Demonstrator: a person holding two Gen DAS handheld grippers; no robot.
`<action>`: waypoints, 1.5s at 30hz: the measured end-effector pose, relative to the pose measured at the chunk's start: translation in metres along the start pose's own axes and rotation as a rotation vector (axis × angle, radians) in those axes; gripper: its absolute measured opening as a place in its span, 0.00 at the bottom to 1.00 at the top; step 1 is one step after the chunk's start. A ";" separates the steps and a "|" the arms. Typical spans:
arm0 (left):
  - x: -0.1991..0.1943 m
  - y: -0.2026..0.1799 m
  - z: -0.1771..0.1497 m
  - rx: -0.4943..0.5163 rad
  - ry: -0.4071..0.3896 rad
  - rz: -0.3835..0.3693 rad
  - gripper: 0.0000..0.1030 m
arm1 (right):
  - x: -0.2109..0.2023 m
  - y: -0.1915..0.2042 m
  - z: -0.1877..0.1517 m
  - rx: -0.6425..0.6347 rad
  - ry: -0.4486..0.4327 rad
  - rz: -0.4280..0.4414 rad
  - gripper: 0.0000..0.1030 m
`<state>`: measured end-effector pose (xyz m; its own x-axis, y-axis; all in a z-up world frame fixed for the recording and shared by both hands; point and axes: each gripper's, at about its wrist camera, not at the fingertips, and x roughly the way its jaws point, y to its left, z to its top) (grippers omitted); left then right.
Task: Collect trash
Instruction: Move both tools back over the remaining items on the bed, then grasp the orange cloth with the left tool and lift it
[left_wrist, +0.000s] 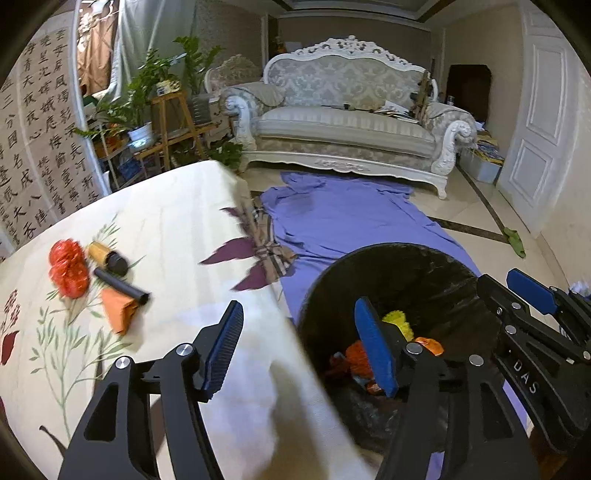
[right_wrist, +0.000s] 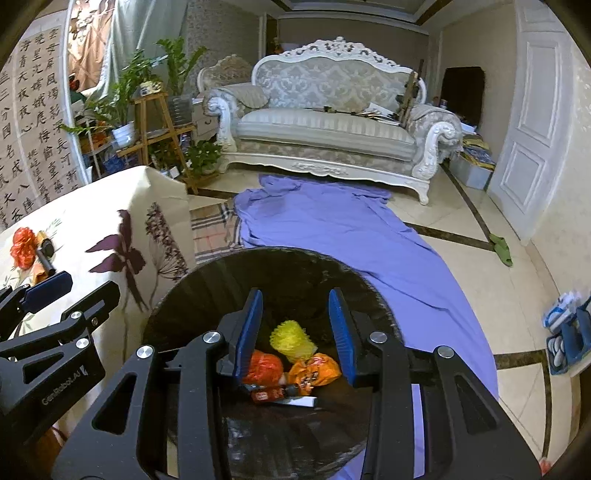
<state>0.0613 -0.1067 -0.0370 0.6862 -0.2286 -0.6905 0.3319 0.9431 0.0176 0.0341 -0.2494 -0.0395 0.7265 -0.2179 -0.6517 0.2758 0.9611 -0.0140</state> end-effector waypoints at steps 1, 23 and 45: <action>-0.001 0.006 -0.001 -0.009 0.002 0.008 0.60 | 0.000 0.004 0.000 -0.007 0.001 0.008 0.36; 0.021 0.123 0.004 -0.221 0.099 0.188 0.61 | 0.007 0.112 0.014 -0.170 0.040 0.200 0.37; 0.011 0.161 -0.008 -0.273 0.138 0.142 0.61 | 0.015 0.134 0.020 -0.213 0.053 0.237 0.43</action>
<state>0.1174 0.0440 -0.0475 0.6127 -0.0736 -0.7869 0.0412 0.9973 -0.0611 0.0945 -0.1274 -0.0362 0.7193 0.0205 -0.6944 -0.0393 0.9992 -0.0112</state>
